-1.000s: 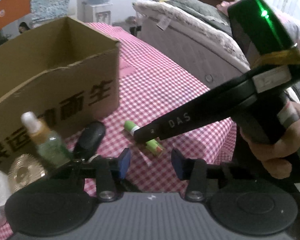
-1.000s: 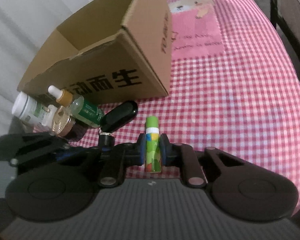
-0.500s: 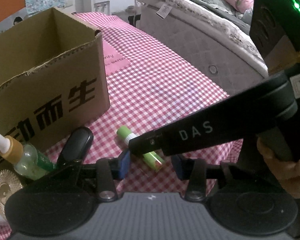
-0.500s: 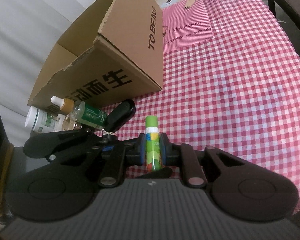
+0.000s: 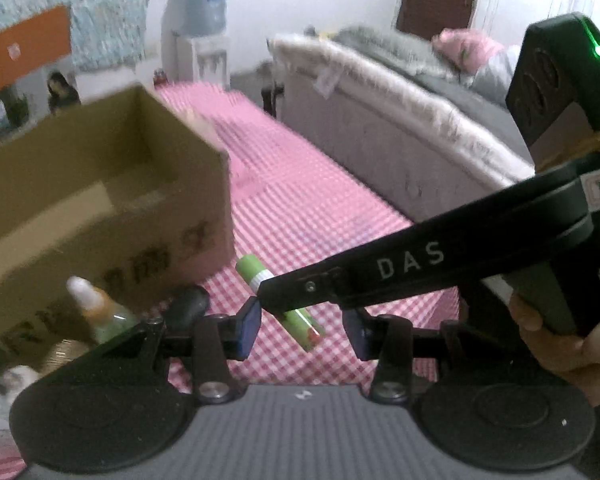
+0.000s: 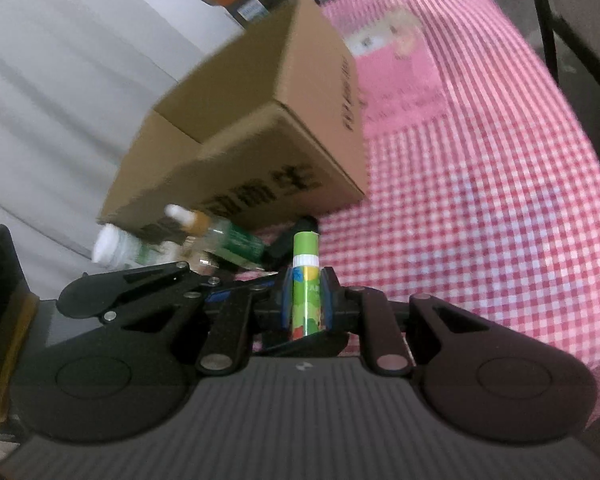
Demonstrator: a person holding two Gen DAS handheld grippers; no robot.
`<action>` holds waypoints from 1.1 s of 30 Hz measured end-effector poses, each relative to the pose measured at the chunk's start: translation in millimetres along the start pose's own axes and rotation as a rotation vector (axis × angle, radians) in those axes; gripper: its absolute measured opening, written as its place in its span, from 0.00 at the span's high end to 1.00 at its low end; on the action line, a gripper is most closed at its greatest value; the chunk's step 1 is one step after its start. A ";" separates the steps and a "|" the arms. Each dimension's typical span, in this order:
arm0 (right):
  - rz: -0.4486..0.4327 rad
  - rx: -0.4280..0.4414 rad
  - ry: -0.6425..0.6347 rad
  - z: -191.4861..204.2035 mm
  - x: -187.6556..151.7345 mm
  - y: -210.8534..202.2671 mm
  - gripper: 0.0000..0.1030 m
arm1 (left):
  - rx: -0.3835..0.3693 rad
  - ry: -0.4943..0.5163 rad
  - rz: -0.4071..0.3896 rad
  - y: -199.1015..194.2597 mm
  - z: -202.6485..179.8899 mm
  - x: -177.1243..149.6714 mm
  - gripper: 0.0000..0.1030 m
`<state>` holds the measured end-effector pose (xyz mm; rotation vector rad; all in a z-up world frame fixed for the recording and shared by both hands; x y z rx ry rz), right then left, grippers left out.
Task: Organize rigid objects
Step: 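Lift the green glue stick with the right gripper into the box and release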
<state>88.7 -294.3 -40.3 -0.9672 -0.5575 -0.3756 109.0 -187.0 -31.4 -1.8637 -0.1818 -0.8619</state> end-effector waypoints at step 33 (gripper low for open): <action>0.334 0.174 0.073 107.2 199.6 281.7 0.86 | 0.352 -0.253 0.057 -16.3 254.4 103.7 0.46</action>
Point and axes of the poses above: each gripper's, at about its wrist camera, not at the fingertips, and y roughly the way its jaws point, z to its left, x to its top, the point moved 5 cm from there along y, roughly the way its jaws point, and after that the axes turned 11 degrees about -y, right-handed, at the moved point
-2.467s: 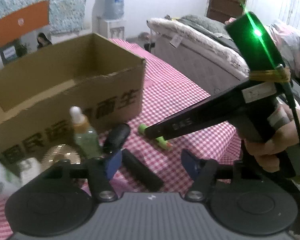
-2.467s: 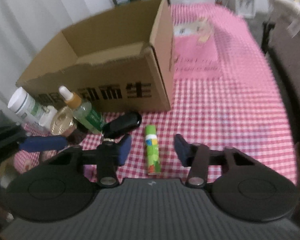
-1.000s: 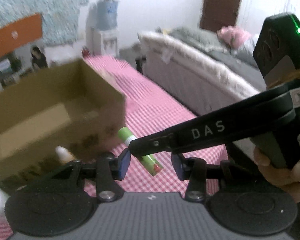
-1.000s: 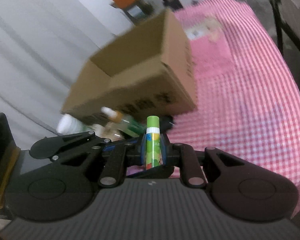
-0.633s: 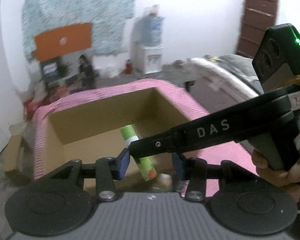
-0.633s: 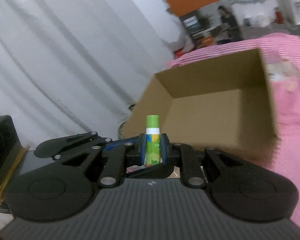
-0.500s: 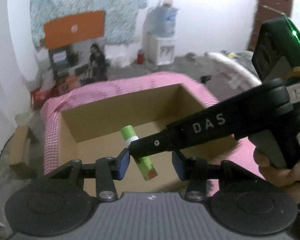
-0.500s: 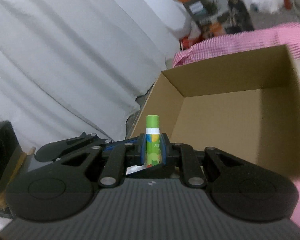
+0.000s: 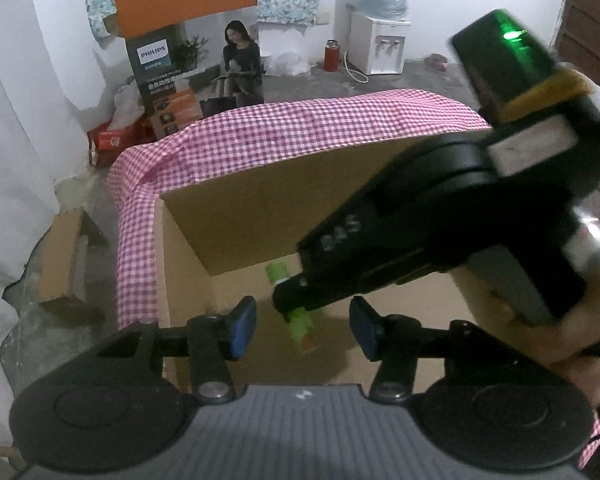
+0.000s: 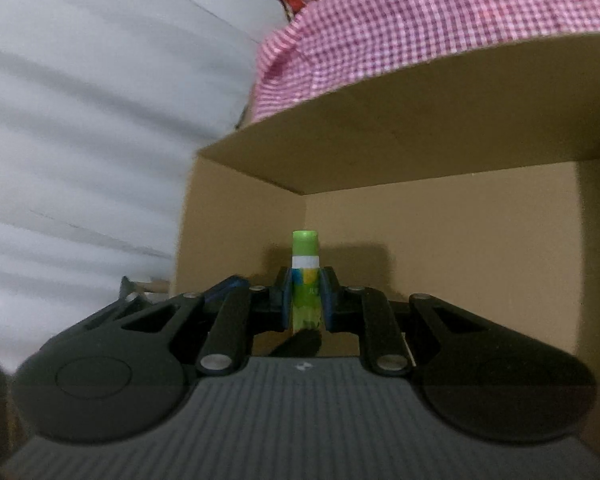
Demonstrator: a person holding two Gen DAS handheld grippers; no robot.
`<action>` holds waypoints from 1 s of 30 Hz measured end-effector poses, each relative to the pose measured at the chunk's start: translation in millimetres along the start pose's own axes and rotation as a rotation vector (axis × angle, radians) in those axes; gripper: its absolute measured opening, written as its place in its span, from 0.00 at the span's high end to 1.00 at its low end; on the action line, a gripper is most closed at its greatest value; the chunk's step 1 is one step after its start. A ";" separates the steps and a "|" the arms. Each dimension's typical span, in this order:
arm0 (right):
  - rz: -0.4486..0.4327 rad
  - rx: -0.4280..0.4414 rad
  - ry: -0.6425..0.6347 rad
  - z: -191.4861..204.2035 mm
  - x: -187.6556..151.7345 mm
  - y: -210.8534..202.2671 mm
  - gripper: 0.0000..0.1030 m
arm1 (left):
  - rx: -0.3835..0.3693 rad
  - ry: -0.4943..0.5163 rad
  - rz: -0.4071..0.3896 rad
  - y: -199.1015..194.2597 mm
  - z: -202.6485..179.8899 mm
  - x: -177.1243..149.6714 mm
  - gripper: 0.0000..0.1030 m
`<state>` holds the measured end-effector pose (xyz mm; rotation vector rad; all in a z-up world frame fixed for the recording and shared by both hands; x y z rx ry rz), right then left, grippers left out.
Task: Organize rigid objects
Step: 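Lift the green glue stick with the right gripper into the box and release, then move the right gripper to the black cylinder and close on it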
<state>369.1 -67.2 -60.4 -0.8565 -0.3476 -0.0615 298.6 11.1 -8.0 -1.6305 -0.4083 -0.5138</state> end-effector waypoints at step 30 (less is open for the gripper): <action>-0.373 -0.045 -0.228 6.1 -172.9 -232.7 0.71 | -0.255 0.006 -0.240 -145.7 -64.7 -100.3 0.27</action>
Point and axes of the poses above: each gripper's, at about its wrist camera, not at the fingertips, and y roughly the way its jaws point, z to its left, x to its top, the point moved 5 cm from there along y, roughly the way its jaws point, and after that the axes turned 11 degrees about -y, right-handed, at the moved point
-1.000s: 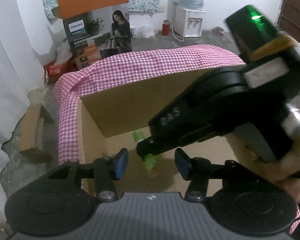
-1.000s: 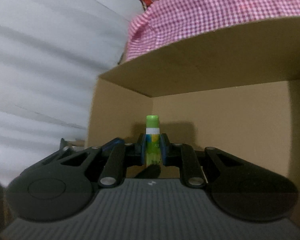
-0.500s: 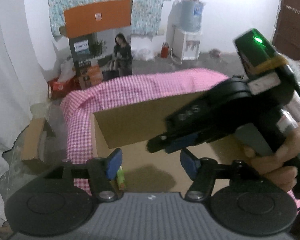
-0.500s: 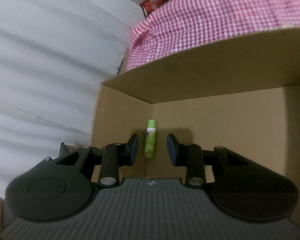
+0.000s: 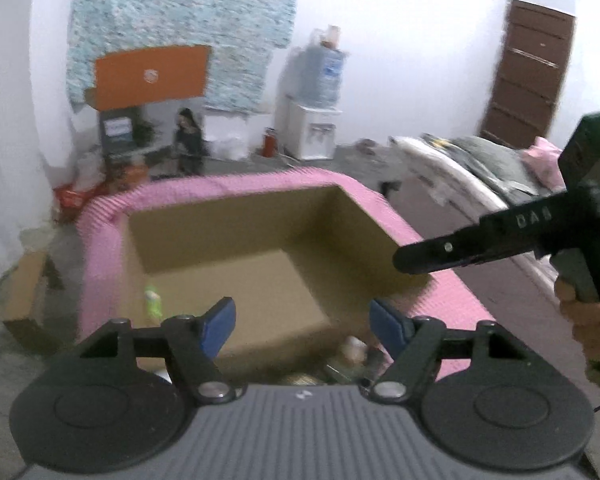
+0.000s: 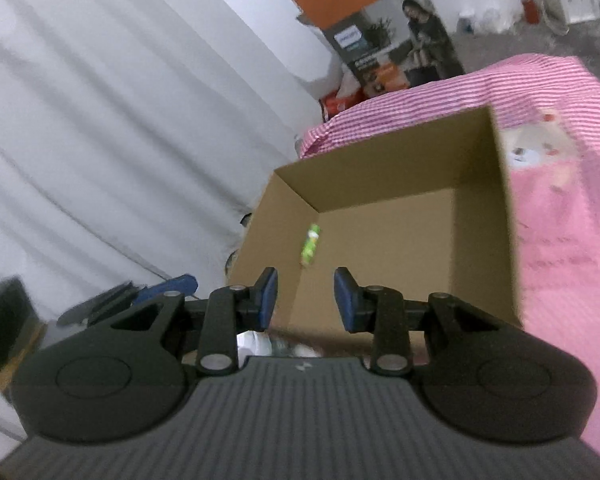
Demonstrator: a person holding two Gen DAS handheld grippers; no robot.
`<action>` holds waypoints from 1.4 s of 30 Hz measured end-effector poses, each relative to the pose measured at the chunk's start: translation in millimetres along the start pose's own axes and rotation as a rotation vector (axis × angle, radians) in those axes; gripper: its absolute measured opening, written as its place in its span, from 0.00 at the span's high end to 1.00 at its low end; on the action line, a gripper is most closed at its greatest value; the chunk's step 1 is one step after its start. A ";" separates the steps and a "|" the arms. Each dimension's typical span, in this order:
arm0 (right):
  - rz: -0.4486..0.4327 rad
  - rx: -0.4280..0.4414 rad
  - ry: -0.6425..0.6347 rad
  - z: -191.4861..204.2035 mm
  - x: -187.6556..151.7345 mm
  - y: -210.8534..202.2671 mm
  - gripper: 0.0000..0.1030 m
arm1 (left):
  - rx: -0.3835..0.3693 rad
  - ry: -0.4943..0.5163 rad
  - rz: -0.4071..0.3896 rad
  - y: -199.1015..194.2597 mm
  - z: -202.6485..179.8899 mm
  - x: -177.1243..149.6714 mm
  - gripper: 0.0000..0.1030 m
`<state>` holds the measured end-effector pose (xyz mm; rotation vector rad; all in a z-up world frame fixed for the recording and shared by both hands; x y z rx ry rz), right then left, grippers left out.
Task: Organize rigid objects
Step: 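Move the right gripper to the black cylinder and close on it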
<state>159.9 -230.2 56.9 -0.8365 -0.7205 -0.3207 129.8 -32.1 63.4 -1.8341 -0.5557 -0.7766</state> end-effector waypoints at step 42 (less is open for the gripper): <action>0.249 -0.080 0.104 -73.1 -143.5 47.9 0.80 | -0.085 0.105 0.407 152.0 -81.7 -122.1 0.53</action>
Point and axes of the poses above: each gripper's, at about its wrist camera, not at the fingertips, and y roughly the way its jaws point, z to its left, x to its top, the point moved 5 cm from there along y, roughly the way its jaws point, and after that the axes turned 11 degrees about -y, right-handed, at the moved point
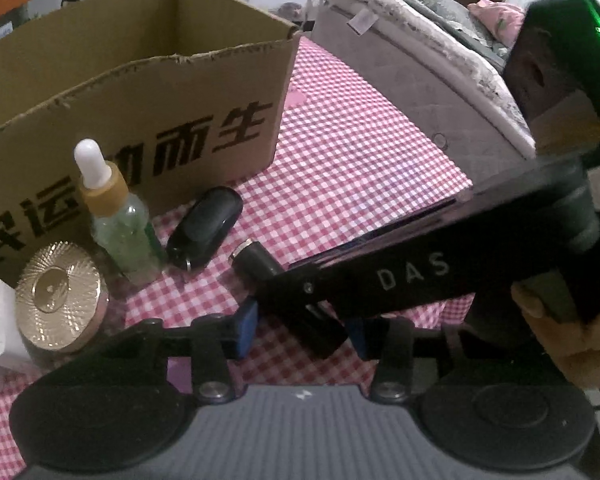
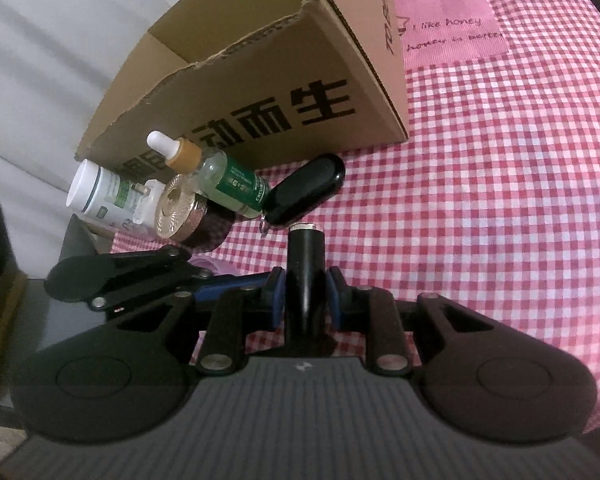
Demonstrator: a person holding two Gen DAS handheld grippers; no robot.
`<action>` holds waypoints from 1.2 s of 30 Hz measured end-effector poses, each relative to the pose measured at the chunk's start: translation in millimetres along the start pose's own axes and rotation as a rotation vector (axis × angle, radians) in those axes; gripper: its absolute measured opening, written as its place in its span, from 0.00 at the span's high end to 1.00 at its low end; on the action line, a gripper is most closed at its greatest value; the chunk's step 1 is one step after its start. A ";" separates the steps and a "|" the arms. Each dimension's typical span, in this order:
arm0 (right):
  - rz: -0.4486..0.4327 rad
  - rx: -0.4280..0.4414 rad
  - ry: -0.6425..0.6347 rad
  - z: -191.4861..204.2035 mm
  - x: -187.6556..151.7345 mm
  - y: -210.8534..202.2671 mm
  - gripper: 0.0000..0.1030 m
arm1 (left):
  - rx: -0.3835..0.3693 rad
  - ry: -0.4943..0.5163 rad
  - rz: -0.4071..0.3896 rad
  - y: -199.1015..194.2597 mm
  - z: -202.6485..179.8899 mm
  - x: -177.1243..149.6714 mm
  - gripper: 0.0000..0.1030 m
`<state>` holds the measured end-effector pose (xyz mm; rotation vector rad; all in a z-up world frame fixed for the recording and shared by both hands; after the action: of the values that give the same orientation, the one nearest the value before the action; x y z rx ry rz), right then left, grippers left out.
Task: Organize rigid objects
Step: 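Move the right gripper to the black cylinder and close on it, then carry the black cylinder with the right gripper into the box and release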
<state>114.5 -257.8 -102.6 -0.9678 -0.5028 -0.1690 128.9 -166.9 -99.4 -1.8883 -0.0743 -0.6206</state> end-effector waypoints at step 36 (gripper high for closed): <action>-0.155 0.123 -0.281 158.5 184.7 -6.3 0.80 | 0.170 -0.133 -0.311 -164.6 103.7 106.3 0.51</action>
<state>220.7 -115.8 64.3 -0.8363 -0.8388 -0.1400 204.9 -33.8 60.7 -1.7635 -0.4994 -0.6742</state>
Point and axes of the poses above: each gripper's, at about its wrist camera, not at the fingertips, and y roughly the way its jaws point, z to its left, x to its top, the point moved 5 cm from there along y, roughly the way its jaws point, and after that the axes turned 11 degrees about -y, right-handed, at the moved point
